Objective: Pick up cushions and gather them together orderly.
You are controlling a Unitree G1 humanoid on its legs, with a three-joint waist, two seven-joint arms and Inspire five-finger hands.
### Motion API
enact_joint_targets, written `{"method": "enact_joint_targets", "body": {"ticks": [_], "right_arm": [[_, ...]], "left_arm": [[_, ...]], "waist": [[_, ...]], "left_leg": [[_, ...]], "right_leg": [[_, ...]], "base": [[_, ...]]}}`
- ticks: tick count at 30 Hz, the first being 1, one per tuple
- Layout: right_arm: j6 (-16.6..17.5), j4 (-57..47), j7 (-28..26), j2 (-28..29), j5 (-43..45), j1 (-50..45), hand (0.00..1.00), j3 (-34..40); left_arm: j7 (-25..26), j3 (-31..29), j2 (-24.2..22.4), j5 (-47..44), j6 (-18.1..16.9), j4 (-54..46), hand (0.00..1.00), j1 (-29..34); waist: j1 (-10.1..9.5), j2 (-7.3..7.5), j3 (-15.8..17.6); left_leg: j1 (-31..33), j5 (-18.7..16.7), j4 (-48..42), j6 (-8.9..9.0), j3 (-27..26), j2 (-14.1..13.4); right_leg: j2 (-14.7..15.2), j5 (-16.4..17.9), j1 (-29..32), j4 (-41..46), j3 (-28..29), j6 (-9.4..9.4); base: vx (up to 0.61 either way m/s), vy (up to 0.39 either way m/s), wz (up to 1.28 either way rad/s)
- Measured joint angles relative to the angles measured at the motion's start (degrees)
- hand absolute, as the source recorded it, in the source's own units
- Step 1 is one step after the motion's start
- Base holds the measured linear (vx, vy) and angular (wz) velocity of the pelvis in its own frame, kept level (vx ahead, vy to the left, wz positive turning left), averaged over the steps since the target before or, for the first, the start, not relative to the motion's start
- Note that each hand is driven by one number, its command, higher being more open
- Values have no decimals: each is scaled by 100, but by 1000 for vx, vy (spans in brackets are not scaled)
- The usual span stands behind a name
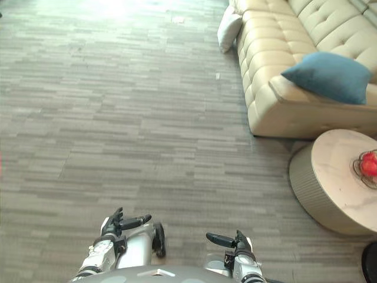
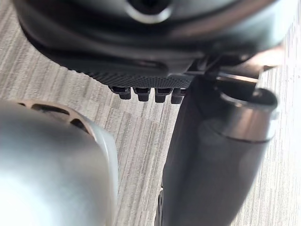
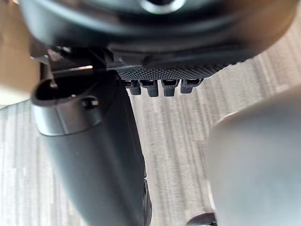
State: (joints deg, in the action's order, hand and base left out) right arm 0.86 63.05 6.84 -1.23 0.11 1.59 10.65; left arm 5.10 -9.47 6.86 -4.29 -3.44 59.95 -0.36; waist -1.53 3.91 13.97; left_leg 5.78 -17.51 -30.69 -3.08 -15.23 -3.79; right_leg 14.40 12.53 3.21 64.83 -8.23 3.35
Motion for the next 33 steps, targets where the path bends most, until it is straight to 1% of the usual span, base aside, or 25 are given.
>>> {"method": "enact_joint_targets", "body": {"ticks": [2, 4, 5, 6, 7, 8, 9, 11, 12, 13, 14, 15, 18, 19, 20, 22, 23, 25, 26, 27, 28, 29, 31, 32, 33], "right_arm": [[86, -160, -29, -32, -7, 5, 100, -239], [95, -209, -38, -95, -5, 109, 100, -246], [88, -237, -37, -125, -2, 162, 100, -269], [89, -248, -37, -125, -2, 160, 100, -271], [79, -266, -46, -120, 18, 179, 100, -203], [66, -263, -42, -141, 11, 180, 100, -145], [41, -266, -52, -175, -3, 271, 100, 12], [37, -302, -55, -153, 3, 269, 100, 213], [20, -501, -51, -198, -6, 134, 100, 404], [23, -603, -50, -139, -7, -14, 100, 243], [-1, -646, -46, -127, -3, -43, 100, 141], [-44, -650, -70, -154, -12, -28, 100, 54], [-86, -639, -27, -33, 1, -24, 100, 37], [-78, -610, 3, 44, 5, -48, 100, 16], [-81, -600, 6, 50, 6, -49, 100, -10], [-92, -584, 20, 92, 5, -19, 100, -63], [-93, -577, 29, 100, 5, -15, 100, -63], [-64, -504, 81, 87, 2, -17, 100, -77], [-68, -380, 95, -3, 1, -3, 100, -211], [-77, -338, 100, 20, 1, 3, 100, -293], [-64, -337, 98, 103, 0, 13, 100, -318], [-74, -307, 85, 136, -4, 17, 100, -318], [-73, -238, 96, 115, -7, 7, 100, -302], [-60, -152, 98, 93, -7, -19, 100, -304], [-57, -115, 98, 93, -7, -6, 100, -305]], "left_arm": [[30, 146, 87, 38, 25, 8, 100, 118], [36, 266, 102, 59, 30, 106, 100, 117], [34, 380, 123, 61, 46, 182, 100, 111], [29, 451, 148, 88, 43, 209, 100, 105], [12, 548, 162, 188, 44, 247, 100, 93], [-1, 614, 160, 270, 44, 284, 100, 103], [-66, 636, 1, 388, 18, 326, 100, 22], [-88, 637, -83, 399, 17, 306, 100, 2], [-102, 625, -266, 503, 24, 263, 100, 35], [-105, 565, -277, 515, 16, 200, 100, 111], [-71, 329, -400, 513, 20, 67, 100, 157], [-63, 139, -483, 479, 30, -49, 100, 180], [-17, 76, -377, 483, 14, -277, 100, 180], [-1, 88, -288, 480, -30, -376, 100, 174], [0, 89, -274, 480, -37, -401, 100, 174], [3, 18, -260, 474, -101, -493, 100, 97], [3, 9, -263, 467, -110, -503, 100, 90], [14, 22, -299, 433, -141, -516, 100, 68], [21, 85, -315, 384, -151, -498, 100, 55], [44, 109, -294, 374, -151, -476, 100, 31], [67, 164, -201, 380, -143, -452, 100, -51], [68, 172, -130, 353, -123, -414, 100, -131], [73, 167, -136, 309, -121, -387, 100, -126], [78, 187, -127, 310, -127, -286, 100, -86], [77, 204, -103, 307, -128, -224, 100, -79]], "waist": [[64, -47, 1], [140, -140, 37], [217, -176, 54], [221, -162, 45], [314, -156, 65], [383, -156, 44], [310, -367, 123], [321, -356, 124], [411, -355, 71], [451, -418, -67], [422, -666, -78], [339, -752, -67], [237, -612, 29], [190, -446, 43], [188, -421, 46], [148, -360, 126], [141, -353, 131], [87, -359, 135], [-42, -453, 110], [-86, -393, 98], [-81, -232, 93], [-79, -174, 87], [-79, -141, 61], [-64, -77, -23], [-35, -13, -68]], "left_leg": [[-823, -91, 642, 101, 30, -18], [-1267, -140, 1038, 190, 64, -152], [-1545, -149, 1381, 321, 74, -217], [-1692, -147, 1552, 390, 73, -205], [-1985, -168, 1796, 535, 136, -212], [-2192, -167, 1952, 572, 239, -256], [-2409, 80, 2123, 697, 324, -372], [-2506, 224, 2127, 789, 366, -341], [-2627, 401, 1646, 915, 557, -321], [-2105, 382, 253, 1001, 736, -565], [-1242, 815, -1588, 1275, 955, -1029], [-639, 879, -2829, 1366, 938, -1316], [15, 601, -3553, 1175, 603, -1520], [378, 392, -3182, 947, 315, -1445], [457, 351, -3038, 914, 272, -1426], [1099, 228, -1087, 736, 65, -1075], [1154, 273, -773, 739, 70, -997], [1222, 927, 933, 793, 120, -656], [1132, 2046, 1433, 676, 257, -558], [1109, 2240, 1399, 511, 286, -502], [1160, 2071, 1244, 467, 245, -401], [1319, 1781, 741, 284, 254, -392], [1285, 1350, 189, 192, 207, -399], [1041, 841, -50, 155, 146, -306], [910, 659, -90, 145, 101, -229]], "right_leg": [[-90, 273, 652, -575, -538, -357], [-416, 307, 1153, -1731, -775, -317], [-694, 8, 1338, -3211, -890, -100], [-780, -217, 1384, -3917, -892, -33], [-902, -1108, 1406, -4652, -846, -105], [-986, -1755, 1241, -4817, -836, -366], [-1002, -1243, 1353, -4077, -893, -726], [-854, -919, 1474, -3525, -890, -765], [-603, -252, 1631, -2489, -1027, -822], [-741, 200, 1156, -2947, -1145, -758], [-1100, 299, 818, -3233, -1212, -822], [-1310, 368, 541, -3414, -1189, -876], [-1492, 428, -321, -3972, -1039, -927], [-1482, 419, -783, -4418, -923, -910], [-1476, 412, -857, -4503, -910, -899], [-1376, 394, -1446, -5023, -779, -857], [-1341, 401, -1503, -5061, -758, -844], [-1235, 510, -1771, -5277, -589, -647], [-1237, 652, -2021, -5429, -285, -399], [-1156, 656, -2065, -5452, -179, -392], [-1028, 614, -2052, -5432, -94, -421], [-928, 437, -2019, -5266, 42, -165], [-826, 376, -1982, -4676, 273, -60], [-658, 259, -1664, -3435, 399, 134], [-504, 1, -1373, -2689, 420, 283]], "base": [[487, 11, 4], [549, -74, 13], [585, -110, 18], [640, -150, 31], [724, -191, 41], [897, -230, 42], [762, -189, 31], [641, -186, 25], [669, -254, 50], [628, -253, 51], [825, -300, 2], [692, -214, -24], [489, -85, -36], [463, -23, -24], [546, -13, -32], [435, 75, -27], [444, 149, -34], [383, 186, -54], [528, 250, -65], [633, 273, -52], [639, 259, -3], [518, 217, 9], [487, 237, 1], [469, 225, -5], [598, 234, -2]]}}
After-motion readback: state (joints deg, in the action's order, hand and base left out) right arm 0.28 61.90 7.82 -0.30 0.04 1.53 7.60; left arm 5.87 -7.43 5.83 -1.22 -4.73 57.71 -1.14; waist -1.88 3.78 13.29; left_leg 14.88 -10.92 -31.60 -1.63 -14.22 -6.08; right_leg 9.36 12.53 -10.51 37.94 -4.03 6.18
